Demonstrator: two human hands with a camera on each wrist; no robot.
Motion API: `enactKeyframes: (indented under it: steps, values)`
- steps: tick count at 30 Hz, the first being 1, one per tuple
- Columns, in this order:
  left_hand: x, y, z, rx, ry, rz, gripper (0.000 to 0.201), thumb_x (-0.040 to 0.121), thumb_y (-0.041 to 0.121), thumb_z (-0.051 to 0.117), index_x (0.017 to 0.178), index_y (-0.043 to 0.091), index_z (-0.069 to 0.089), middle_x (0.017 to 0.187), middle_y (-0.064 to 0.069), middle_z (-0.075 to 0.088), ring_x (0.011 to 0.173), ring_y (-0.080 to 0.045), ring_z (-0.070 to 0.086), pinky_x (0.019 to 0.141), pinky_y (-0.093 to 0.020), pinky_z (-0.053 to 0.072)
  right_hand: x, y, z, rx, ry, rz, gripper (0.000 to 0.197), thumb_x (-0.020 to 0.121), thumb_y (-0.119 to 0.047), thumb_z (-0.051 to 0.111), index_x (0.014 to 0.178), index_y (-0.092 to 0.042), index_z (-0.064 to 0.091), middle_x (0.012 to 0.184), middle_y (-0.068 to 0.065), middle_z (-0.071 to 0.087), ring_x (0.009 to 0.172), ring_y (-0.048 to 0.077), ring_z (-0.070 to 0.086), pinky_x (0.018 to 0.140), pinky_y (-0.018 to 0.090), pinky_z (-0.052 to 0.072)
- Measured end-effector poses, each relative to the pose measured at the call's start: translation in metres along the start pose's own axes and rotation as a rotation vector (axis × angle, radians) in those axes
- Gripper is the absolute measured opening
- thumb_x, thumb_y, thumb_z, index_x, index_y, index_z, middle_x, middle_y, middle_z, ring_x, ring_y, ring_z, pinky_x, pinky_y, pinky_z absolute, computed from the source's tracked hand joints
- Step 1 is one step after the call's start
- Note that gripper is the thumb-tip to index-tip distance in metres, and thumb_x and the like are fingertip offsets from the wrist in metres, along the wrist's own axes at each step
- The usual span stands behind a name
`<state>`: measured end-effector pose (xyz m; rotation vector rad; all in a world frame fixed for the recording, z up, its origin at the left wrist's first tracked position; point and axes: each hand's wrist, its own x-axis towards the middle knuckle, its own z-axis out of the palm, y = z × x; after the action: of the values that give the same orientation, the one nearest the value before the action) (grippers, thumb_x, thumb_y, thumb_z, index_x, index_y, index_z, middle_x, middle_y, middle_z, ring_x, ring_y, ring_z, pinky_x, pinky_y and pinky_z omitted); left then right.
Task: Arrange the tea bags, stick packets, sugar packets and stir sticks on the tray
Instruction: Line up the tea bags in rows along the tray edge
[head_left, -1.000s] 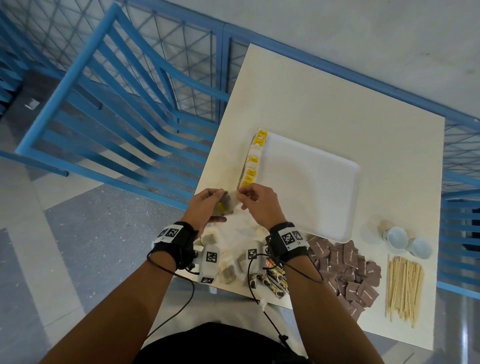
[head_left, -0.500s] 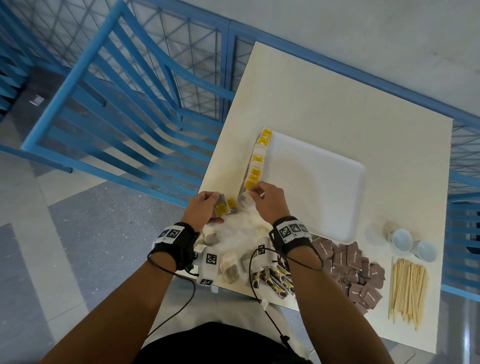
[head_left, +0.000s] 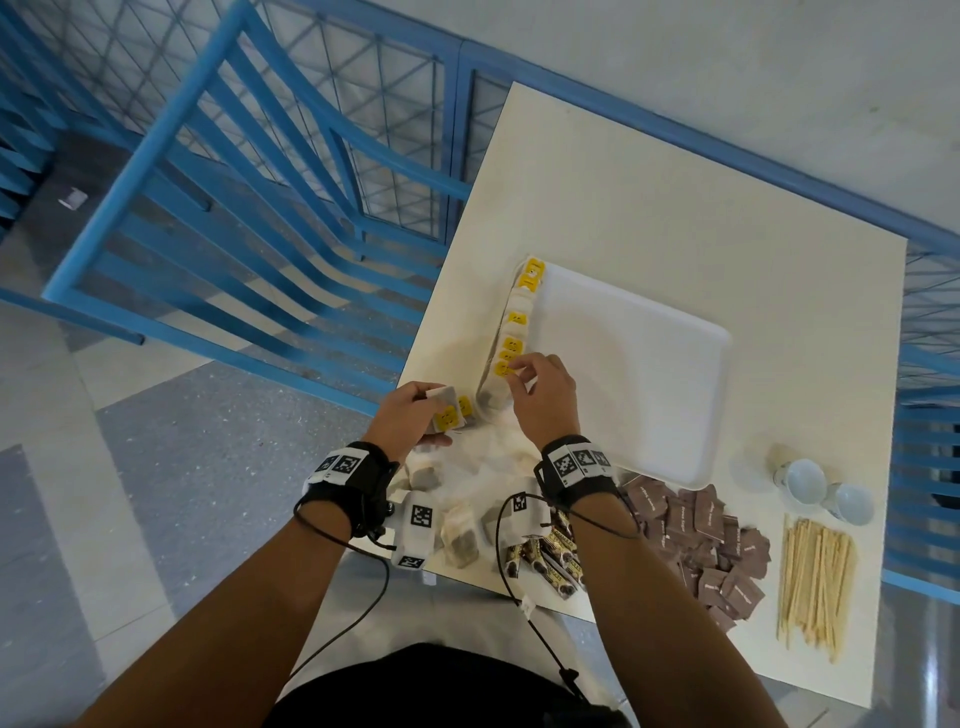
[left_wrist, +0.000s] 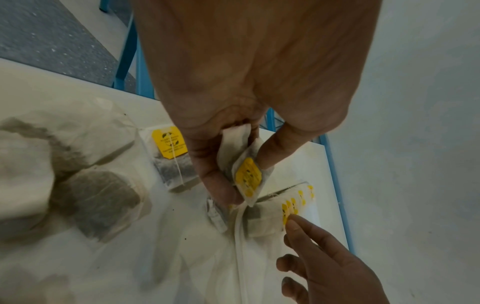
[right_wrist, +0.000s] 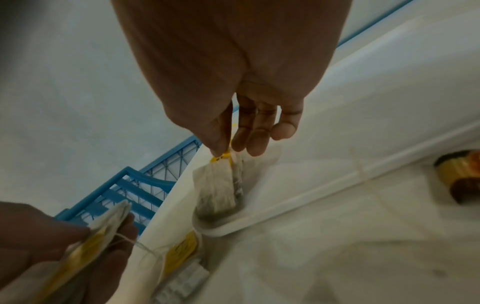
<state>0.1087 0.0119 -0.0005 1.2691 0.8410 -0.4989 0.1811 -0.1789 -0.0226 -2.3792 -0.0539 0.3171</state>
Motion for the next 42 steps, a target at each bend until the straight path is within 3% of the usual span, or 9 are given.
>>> enactKeyframes:
  steps: [2,6,10,15,21,26,31,36,42]
  values:
    - [0.000,0.000,0.000,0.009,-0.003,0.001,0.024,0.101,0.008,0.057,0.124,0.001,0.061,0.123,-0.023,0.065,0.092,-0.032,0.069,0.073,-0.041,0.063,-0.006,0.003,-0.001,0.028,0.027,0.023,0.012,0.094,-0.019,0.063,0.106,-0.021,0.066,0.096,-0.003,0.060,0.079,0.008,0.057,0.078,0.025,0.049]
    - [0.001,-0.001,0.001,0.018,-0.004,0.010,0.025,0.100,0.002,0.055,0.123,0.001,0.063,0.122,-0.024,0.066,0.094,-0.033,0.069,0.067,-0.036,0.063,-0.019,0.005,0.001,0.081,0.082,0.054,0.014,0.093,-0.018,0.063,0.107,-0.022,0.060,0.093,-0.006,0.062,0.076,0.006,0.058,0.067,0.008,0.042]
    - [0.001,-0.001,0.002,0.020,-0.013,0.016,0.025,0.099,0.001,0.056,0.122,0.002,0.064,0.121,-0.024,0.067,0.094,-0.032,0.069,0.068,-0.037,0.063,-0.026,0.006,0.005,0.081,0.054,0.126,0.005,0.092,-0.022,0.065,0.097,-0.022,0.063,0.091,-0.008,0.064,0.076,0.000,0.057,0.067,0.014,0.040]
    - [0.001,-0.001,0.003,0.023,-0.008,0.023,0.024,0.099,0.002,0.057,0.122,0.002,0.063,0.119,-0.025,0.067,0.089,-0.032,0.070,0.073,-0.041,0.064,-0.023,0.003,0.010,0.048,-0.039,0.233,0.012,0.087,-0.034,0.072,0.089,-0.024,0.066,0.083,-0.008,0.067,0.074,0.006,0.059,0.059,0.006,0.035]
    - [0.001,-0.002,0.003,0.012,0.000,0.023,0.024,0.099,0.004,0.057,0.122,0.001,0.063,0.119,-0.024,0.067,0.088,-0.030,0.070,0.072,-0.040,0.064,-0.017,0.000,0.010,0.079,-0.025,0.274,0.013,0.088,-0.032,0.073,0.092,-0.021,0.068,0.080,-0.006,0.068,0.073,0.009,0.060,0.056,0.004,0.038]
    - [0.001,-0.005,0.002,-0.005,-0.001,0.024,0.018,0.098,0.005,0.060,0.115,0.004,0.066,0.116,-0.025,0.068,0.082,-0.029,0.071,0.074,-0.042,0.063,-0.019,0.000,0.009,0.102,-0.022,0.312,0.022,0.089,-0.038,0.071,0.099,-0.018,0.067,0.082,-0.010,0.067,0.078,0.008,0.059,0.063,0.009,0.035]
    - [0.001,-0.005,0.003,-0.001,-0.012,0.027,0.019,0.099,0.006,0.059,0.117,0.004,0.065,0.114,-0.023,0.069,0.083,-0.029,0.071,0.066,-0.036,0.062,-0.018,-0.003,0.010,0.108,-0.024,0.306,0.020,0.088,-0.036,0.071,0.099,-0.019,0.068,0.082,-0.010,0.068,0.084,0.013,0.064,0.076,0.020,0.044]
    - [0.001,-0.005,0.003,0.007,-0.018,0.030,0.021,0.099,0.002,0.056,0.118,0.003,0.065,0.114,-0.023,0.069,0.081,-0.029,0.070,0.060,-0.031,0.059,-0.021,-0.003,0.008,0.115,0.012,0.295,0.015,0.090,-0.030,0.069,0.099,-0.019,0.069,0.079,-0.010,0.068,0.077,0.011,0.063,0.075,0.022,0.048]
    - [-0.001,-0.006,0.006,0.005,-0.080,0.077,0.024,0.101,0.001,0.055,0.120,0.006,0.068,0.107,-0.018,0.070,0.078,-0.024,0.071,0.062,-0.030,0.061,-0.030,-0.011,0.005,0.171,0.051,0.157,0.005,0.092,-0.022,0.066,0.096,-0.020,0.069,0.083,-0.011,0.068,0.072,0.001,0.061,0.064,0.006,0.041]
